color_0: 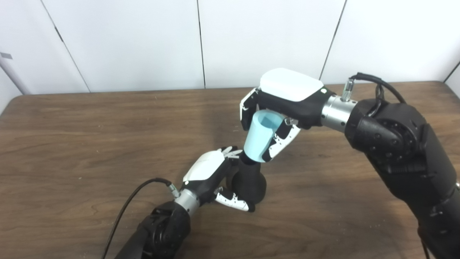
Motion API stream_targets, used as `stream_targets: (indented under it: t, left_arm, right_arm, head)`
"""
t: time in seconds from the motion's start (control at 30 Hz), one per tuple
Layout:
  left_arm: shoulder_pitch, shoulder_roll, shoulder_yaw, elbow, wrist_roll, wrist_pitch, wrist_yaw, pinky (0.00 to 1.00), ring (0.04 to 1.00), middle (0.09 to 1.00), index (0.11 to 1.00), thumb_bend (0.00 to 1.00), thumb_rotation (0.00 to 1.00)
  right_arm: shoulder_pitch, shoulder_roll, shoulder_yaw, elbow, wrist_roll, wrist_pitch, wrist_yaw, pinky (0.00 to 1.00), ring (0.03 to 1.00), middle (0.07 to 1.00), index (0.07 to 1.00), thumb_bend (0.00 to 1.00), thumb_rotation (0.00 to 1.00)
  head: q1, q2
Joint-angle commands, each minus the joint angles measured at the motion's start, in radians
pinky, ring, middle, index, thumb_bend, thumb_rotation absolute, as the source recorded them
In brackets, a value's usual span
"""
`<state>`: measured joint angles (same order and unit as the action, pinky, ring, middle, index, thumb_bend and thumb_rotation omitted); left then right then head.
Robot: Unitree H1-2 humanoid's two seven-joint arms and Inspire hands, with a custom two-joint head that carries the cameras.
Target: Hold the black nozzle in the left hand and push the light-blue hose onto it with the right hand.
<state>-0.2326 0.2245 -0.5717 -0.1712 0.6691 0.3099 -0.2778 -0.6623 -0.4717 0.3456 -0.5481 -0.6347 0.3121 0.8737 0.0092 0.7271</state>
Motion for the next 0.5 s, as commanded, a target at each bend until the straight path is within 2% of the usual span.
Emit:
stream_targets:
  t: [0.0,0.47]
  left_arm:
    - [0.058,0.025,-0.048,0.102,0.033,0.079,-0.106,1.00,1.000,0.897,0.482,0.52,0.05]
    - [0.054,0.021,-0.055,0.112,0.037,0.086,-0.111,1.00,1.000,0.898,0.482,0.52,0.05]
  right_arm:
    - [-0.046,0.000,-0.015,-0.034,0.010,0.001,-0.003,0.30,0.430,0.514,0.489,0.50,0.00]
    - [-0.092,-0.008,-0.047,-0.021,0.071,0.032,-0.001,0.30,0.428,0.515,0.502,0.50,0.00]
  head:
    - [0.002,0.002]
    - [0.001,0.004]
